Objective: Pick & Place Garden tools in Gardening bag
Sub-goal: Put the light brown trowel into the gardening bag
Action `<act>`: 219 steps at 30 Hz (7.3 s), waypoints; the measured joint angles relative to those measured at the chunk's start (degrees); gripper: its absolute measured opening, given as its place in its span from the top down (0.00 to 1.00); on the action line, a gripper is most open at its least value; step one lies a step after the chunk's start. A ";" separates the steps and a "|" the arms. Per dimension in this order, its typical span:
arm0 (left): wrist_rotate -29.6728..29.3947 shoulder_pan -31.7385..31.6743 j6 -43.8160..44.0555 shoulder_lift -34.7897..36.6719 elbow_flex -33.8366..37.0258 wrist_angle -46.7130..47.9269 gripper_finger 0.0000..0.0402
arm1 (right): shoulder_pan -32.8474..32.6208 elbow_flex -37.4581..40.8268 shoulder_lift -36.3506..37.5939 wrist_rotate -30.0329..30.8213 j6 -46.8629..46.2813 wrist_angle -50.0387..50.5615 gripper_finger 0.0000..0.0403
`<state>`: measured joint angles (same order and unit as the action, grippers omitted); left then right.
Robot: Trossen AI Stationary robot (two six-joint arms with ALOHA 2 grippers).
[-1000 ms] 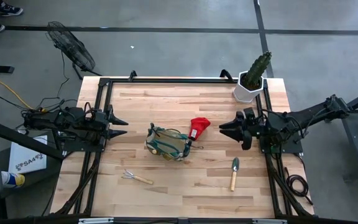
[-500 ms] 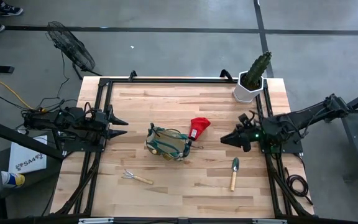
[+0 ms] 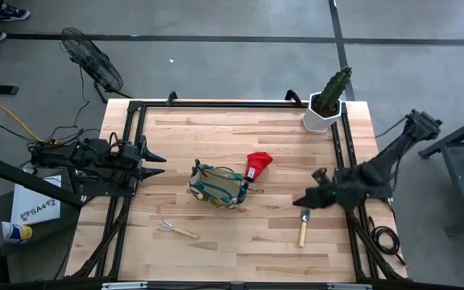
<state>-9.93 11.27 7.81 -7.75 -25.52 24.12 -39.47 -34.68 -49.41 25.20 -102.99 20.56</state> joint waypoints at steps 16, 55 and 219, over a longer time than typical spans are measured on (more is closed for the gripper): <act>0.00 0.00 0.00 0.00 0.00 0.02 0.60 | -12.38 -11.37 -29.08 -14.87 -34.53 4.09 0.65; 0.02 0.00 0.00 0.00 -0.02 0.01 0.60 | -9.25 -44.76 -66.75 -16.38 -44.87 38.61 0.65; 0.17 0.00 9.46 0.00 -0.04 -24.52 0.60 | 20.35 -44.78 -32.35 -51.17 2.75 8.58 0.86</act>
<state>-9.77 11.27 17.28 -7.75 -25.56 -0.40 -19.13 -79.46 -81.76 -25.97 -100.25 29.13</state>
